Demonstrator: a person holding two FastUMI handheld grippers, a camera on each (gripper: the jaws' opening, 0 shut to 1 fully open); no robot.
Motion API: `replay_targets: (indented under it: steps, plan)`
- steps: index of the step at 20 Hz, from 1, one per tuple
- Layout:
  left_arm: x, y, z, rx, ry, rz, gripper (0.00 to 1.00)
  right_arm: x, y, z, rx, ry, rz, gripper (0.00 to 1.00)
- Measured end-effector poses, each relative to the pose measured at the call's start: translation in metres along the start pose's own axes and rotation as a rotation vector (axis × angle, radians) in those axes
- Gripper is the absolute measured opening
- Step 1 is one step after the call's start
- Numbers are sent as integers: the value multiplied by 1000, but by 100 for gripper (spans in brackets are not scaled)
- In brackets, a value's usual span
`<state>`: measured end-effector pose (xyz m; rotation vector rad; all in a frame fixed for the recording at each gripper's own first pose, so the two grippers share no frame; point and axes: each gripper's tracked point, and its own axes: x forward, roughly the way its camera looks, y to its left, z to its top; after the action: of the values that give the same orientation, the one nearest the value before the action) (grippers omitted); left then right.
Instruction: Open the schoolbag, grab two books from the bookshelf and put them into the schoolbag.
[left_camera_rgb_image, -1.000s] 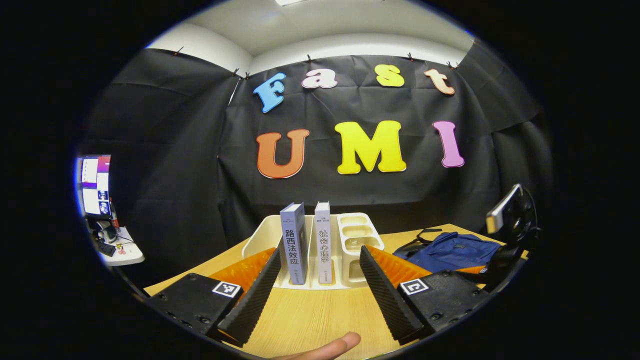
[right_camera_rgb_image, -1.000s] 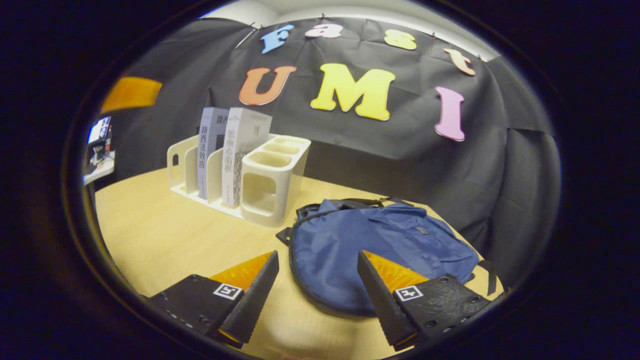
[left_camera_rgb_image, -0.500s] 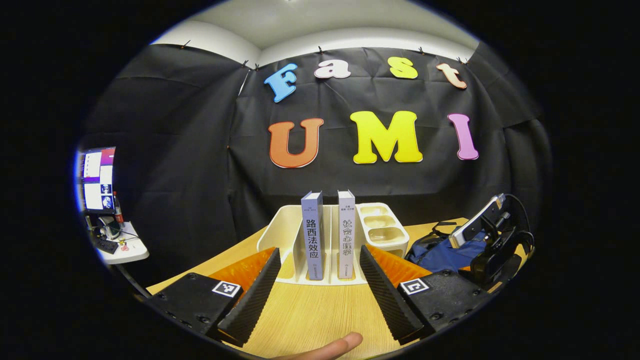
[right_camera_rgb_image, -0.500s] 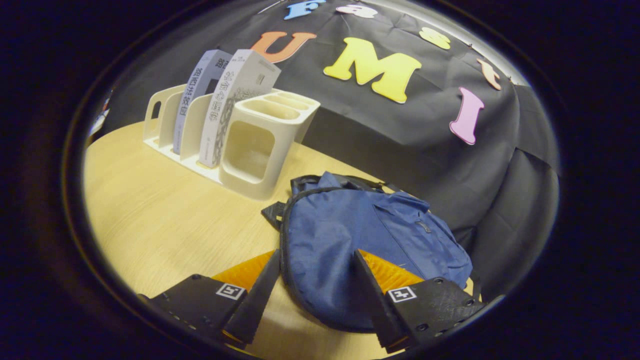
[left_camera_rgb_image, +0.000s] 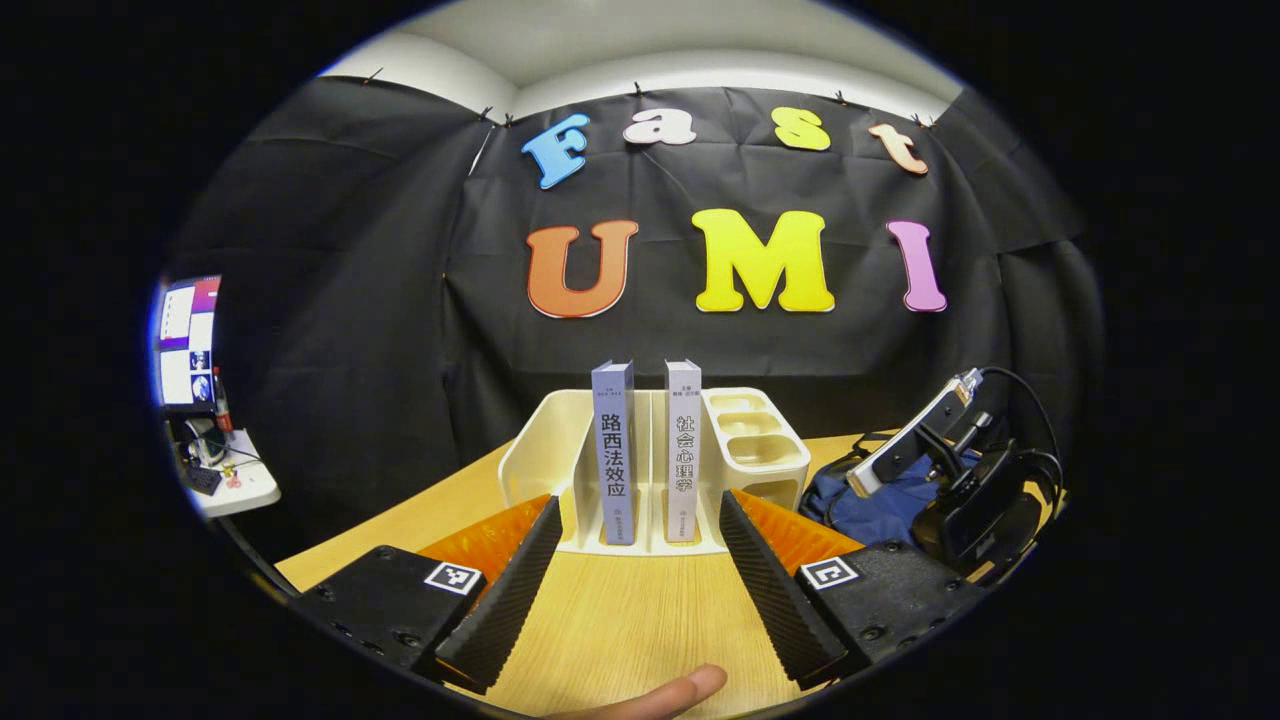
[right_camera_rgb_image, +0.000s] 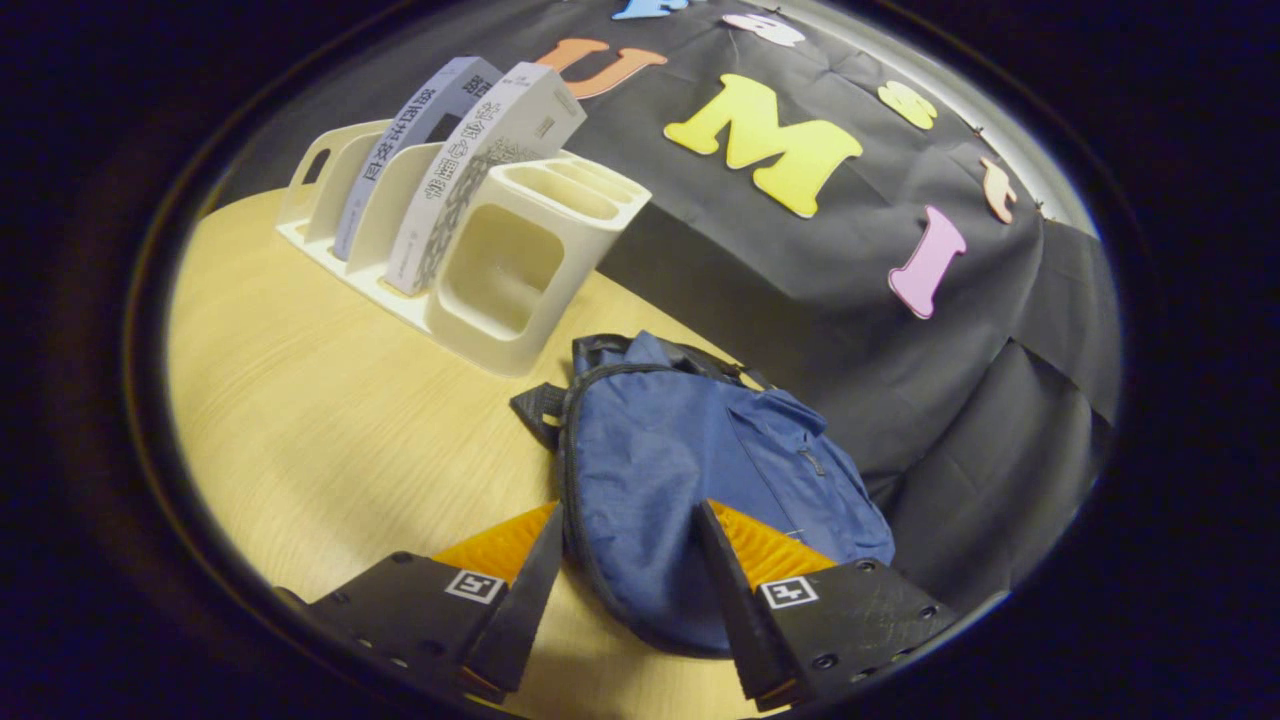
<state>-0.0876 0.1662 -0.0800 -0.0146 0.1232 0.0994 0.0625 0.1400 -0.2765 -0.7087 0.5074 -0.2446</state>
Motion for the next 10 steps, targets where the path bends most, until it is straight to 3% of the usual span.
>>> replay_targets:
  steps: [5, 8, 9, 10]
  plan:
    - [13, 4, 1, -52, 17, -8, 100, -9, -26, 23, 7, -18, -70, 61]
    - [23, 3, 3, -77, 19, -8, 100, -3, -33, 23, 19, 15, -72, 54]
    - [26, 2, 4, -74, 20, -9, 100, -2, -35, 24, 24, 13, -69, 42]
    - [28, 0, 5, -66, 21, -12, 100, 1, -41, 25, 30, 12, -82, 42]
